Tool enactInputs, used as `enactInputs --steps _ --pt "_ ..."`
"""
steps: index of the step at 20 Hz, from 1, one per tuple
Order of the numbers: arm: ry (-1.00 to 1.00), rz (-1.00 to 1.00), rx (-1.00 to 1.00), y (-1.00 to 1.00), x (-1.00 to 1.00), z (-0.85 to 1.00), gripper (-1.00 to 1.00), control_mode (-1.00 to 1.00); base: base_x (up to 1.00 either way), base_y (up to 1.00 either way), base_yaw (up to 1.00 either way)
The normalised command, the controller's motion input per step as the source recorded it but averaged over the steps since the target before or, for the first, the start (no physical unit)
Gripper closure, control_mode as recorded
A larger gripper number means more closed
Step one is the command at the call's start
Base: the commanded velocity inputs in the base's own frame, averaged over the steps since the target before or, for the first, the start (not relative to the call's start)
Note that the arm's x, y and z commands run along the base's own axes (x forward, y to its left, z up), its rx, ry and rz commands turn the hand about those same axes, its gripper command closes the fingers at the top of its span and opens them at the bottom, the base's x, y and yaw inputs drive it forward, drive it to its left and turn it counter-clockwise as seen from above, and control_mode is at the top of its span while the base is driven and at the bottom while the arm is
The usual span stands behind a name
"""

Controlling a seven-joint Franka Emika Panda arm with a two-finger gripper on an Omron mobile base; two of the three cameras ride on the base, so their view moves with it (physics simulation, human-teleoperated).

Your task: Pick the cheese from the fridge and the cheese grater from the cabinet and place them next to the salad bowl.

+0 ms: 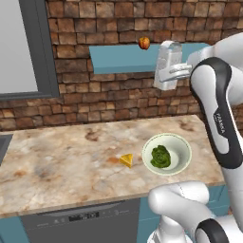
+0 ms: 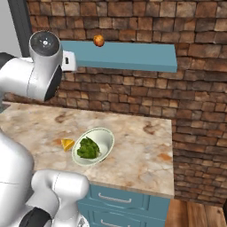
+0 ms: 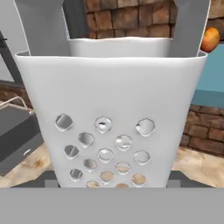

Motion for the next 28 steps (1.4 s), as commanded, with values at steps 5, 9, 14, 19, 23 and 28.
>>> enactInputs --steps 5,9,14,19,23,28 --pt "0.00 -0.18 0.00 0.38 -0.51 -0.28 1.00 -1.00 0.00 0.00 0.00" --pt "0.04 -0.27 0.00 0.41 -0.38 -0.31 1.00 -1.00 0.00 0.00 0.00" --pt "0.01 -0.31 -0.03 0.46 -0.30 -0.40 1.00 -1.00 0.00 0.00 0.00" --pt "0.00 -0.43 -0.04 0.33 -0.08 -0.38 1.00 -1.00 0.00 0.00 0.00" --pt "0.01 -0.25 -0.02 0.04 -0.01 -0.47 1.00 -1.00 0.00 0.00 0.00" --pt "-0.01 -0.20 -0.05 0.01 -0.01 -0.60 1.00 -1.00 0.00 0.00 0.00"
